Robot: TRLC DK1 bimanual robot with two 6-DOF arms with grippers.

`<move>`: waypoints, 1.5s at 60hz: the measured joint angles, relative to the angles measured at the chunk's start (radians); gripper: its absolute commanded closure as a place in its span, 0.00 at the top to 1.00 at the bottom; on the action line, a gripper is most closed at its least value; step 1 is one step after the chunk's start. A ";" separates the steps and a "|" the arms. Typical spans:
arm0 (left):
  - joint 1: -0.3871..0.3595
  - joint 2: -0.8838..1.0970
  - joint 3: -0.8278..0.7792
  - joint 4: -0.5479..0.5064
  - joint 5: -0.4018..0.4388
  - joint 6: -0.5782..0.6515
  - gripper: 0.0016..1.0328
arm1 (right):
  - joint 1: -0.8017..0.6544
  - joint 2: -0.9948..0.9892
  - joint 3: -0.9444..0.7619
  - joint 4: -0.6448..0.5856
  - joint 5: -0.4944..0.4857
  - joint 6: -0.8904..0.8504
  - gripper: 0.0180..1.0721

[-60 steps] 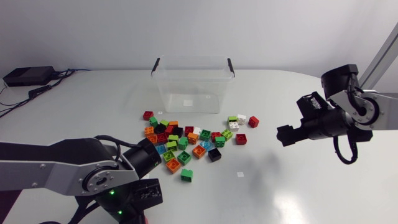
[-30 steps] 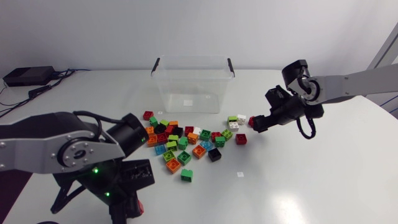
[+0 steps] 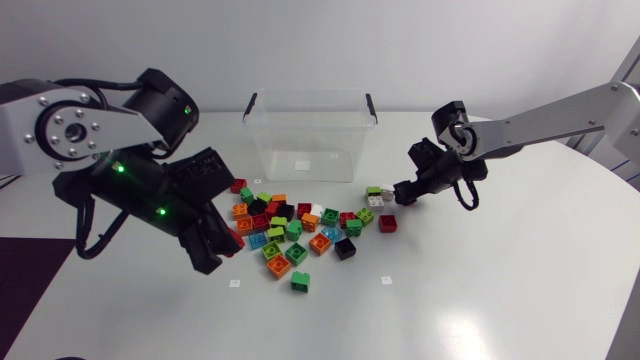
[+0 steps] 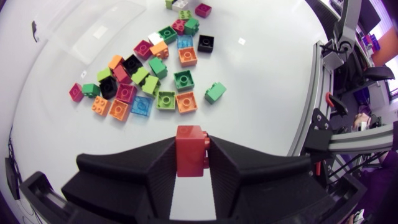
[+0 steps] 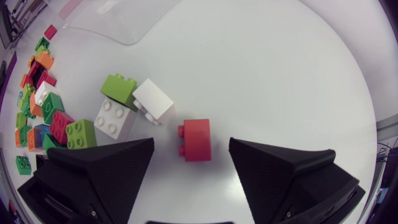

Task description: Place the duplo bricks in the container

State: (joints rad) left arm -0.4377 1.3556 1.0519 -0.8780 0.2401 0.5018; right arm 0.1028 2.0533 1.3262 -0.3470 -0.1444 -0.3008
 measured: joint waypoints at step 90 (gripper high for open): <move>0.188 0.632 0.760 0.418 0.126 -0.424 0.20 | 0.166 -0.213 0.233 -0.219 -0.039 0.103 0.16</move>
State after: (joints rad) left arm -0.2497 1.9873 1.8118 -0.4599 0.3664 0.0776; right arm 0.2687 1.8400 1.5593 -0.5659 -0.1829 -0.1982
